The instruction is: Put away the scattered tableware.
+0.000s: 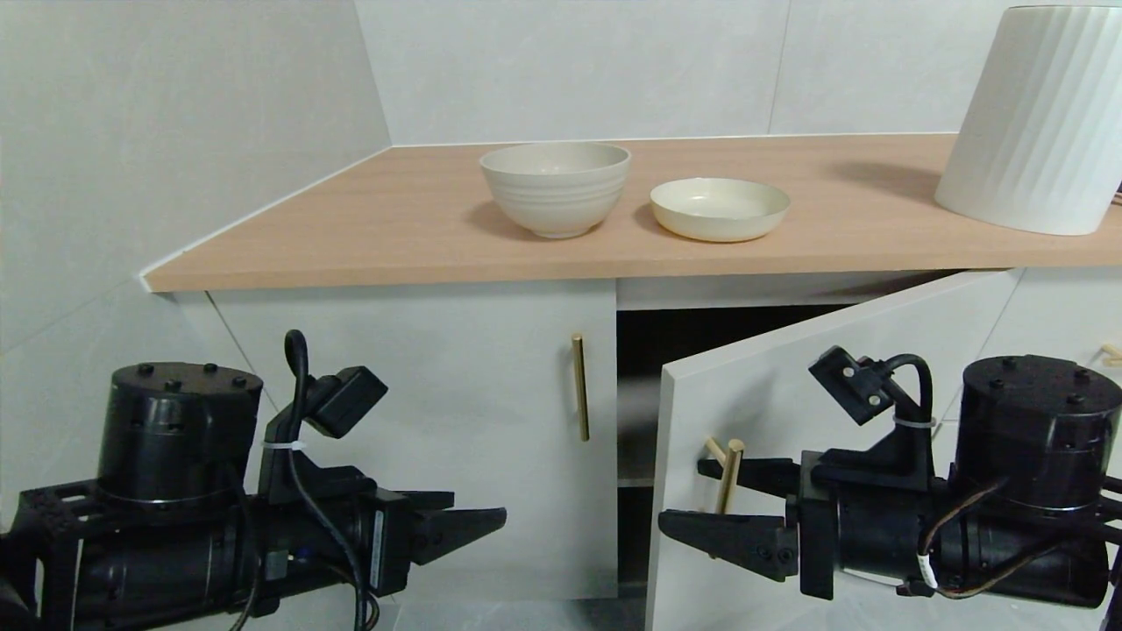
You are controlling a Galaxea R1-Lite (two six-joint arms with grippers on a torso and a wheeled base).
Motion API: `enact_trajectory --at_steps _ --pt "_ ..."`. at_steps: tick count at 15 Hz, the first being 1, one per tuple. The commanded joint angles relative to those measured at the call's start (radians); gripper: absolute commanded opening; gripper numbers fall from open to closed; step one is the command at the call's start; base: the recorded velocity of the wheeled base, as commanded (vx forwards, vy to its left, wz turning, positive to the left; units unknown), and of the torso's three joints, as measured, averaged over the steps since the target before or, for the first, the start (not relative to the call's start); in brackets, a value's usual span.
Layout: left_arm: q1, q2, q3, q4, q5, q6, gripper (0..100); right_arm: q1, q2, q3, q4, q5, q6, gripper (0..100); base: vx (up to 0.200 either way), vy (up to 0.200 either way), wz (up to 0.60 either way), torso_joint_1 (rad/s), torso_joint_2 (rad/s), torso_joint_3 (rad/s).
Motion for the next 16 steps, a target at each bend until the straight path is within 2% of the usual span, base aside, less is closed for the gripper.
enact_trajectory --at_steps 1,5,7,8,10,12,16 --pt "-0.002 0.007 -0.010 -0.004 0.001 0.001 0 0.005 0.009 0.003 0.004 0.000 0.000 100 0.000 0.000 0.00 0.000 0.00 0.000" --pt "-0.056 0.126 -0.111 -0.136 0.010 0.002 0 0.009 0.012 0.008 0.004 -0.003 0.000 100 0.000 0.000 0.00 0.000 0.00 0.000" --pt "-0.096 0.194 -0.125 -0.263 0.010 0.007 0 0.011 0.004 0.008 0.004 -0.006 0.000 100 0.000 0.000 0.00 0.000 0.00 0.000" --pt "-0.128 0.254 -0.125 -0.397 0.010 0.005 0 0.011 -0.005 0.008 0.004 -0.006 0.000 100 0.000 0.000 0.00 0.000 0.00 0.000" --pt "-0.176 0.372 -0.120 -0.559 -0.004 0.011 0 0.009 -0.017 0.017 0.010 -0.006 0.000 100 0.000 0.000 0.00 0.000 0.00 0.000" --pt "-0.185 0.425 -0.117 -0.677 -0.012 0.007 0 0.011 -0.023 0.023 0.025 -0.006 -0.001 100 0.000 0.000 0.00 0.000 0.00 0.000" --pt "-0.206 0.528 -0.142 -0.740 -0.027 0.013 0 0.009 -0.022 0.022 0.027 -0.006 -0.001 100 0.000 0.000 0.00 0.000 0.00 0.000"
